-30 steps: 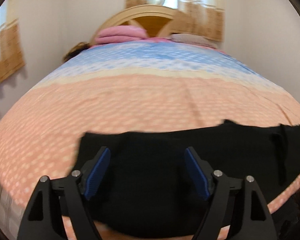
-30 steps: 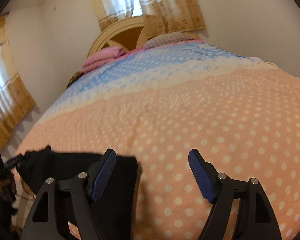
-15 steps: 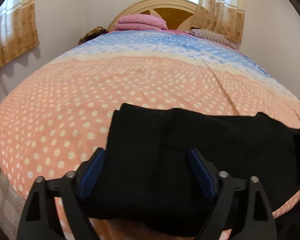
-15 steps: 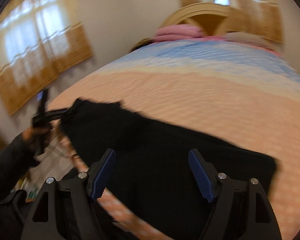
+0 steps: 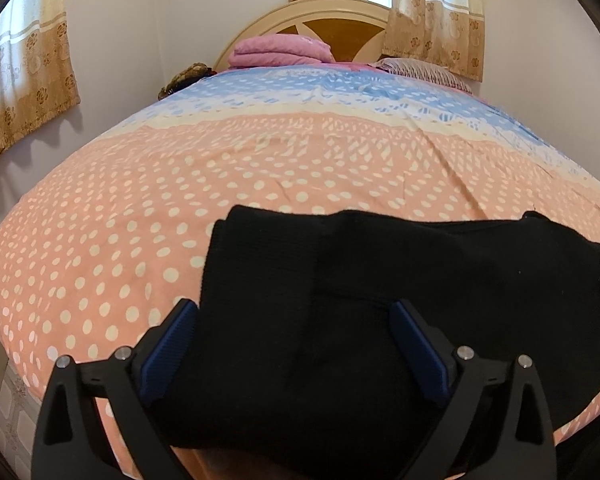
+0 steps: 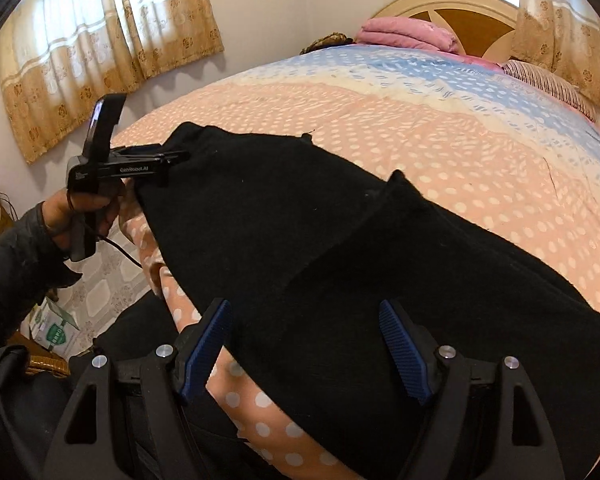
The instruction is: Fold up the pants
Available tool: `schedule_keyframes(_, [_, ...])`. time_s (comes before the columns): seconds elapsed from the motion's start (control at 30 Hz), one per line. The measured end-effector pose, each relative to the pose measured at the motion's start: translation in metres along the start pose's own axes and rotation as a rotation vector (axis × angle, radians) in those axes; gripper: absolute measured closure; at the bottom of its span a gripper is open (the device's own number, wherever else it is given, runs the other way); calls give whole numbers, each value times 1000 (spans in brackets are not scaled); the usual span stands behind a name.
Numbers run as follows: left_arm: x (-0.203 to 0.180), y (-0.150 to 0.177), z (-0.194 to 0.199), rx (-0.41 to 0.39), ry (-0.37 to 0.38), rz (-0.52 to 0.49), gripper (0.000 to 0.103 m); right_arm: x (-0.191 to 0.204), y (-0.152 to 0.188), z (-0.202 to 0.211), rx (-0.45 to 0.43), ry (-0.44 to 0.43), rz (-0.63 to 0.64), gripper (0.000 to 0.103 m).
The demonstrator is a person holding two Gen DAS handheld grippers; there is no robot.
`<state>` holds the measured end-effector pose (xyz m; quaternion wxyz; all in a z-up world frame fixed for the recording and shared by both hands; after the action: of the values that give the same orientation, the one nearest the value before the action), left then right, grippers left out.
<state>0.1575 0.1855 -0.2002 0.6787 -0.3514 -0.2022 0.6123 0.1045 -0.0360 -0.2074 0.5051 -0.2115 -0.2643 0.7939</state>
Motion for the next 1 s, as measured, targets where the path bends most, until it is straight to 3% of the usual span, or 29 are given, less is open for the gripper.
schedule_keyframes(0.27, [5,7,2,-3,43,46,0,14,0,-1,-10,26,59,18])
schedule_keyframes(0.4, [3,11,5,6,81,30,3,-2,-1,23,-48,-48,-32,18])
schedule_keyframes(0.57, [8,12,16,3,119,45,29,-41,9,64,-143,2,-103,18])
schedule_keyframes(0.63, [9,12,20,8,135,53,48,-54,15,71,-155,13,-137,18])
schedule_keyframes(0.73, [4,11,23,25,141,46,60,-71,27,74,-149,22,-194,18])
schedule_keyframes(0.87, [4,6,23,33,122,46,57,-80,36,70,-138,13,-247,18])
schedule_keyframes(0.93, [13,6,18,41,68,61,30,-78,37,70,-136,7,-244,18])
schedule_keyframes(1.0, [20,6,18,33,78,90,29,-77,37,71,-140,14,-232,18])
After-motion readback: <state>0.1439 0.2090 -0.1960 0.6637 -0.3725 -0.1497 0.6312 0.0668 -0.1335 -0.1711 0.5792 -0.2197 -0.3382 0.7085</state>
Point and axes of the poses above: each gripper's, at about its wrist camera, not at the fingertips, and z roughly against the way its jaws point, x to its left, y to its underside, the point moved 7 cm from there along -z, roughly the way its jaws point, and after that the axes turned 13 degrees about y, right-handed, at the moved point
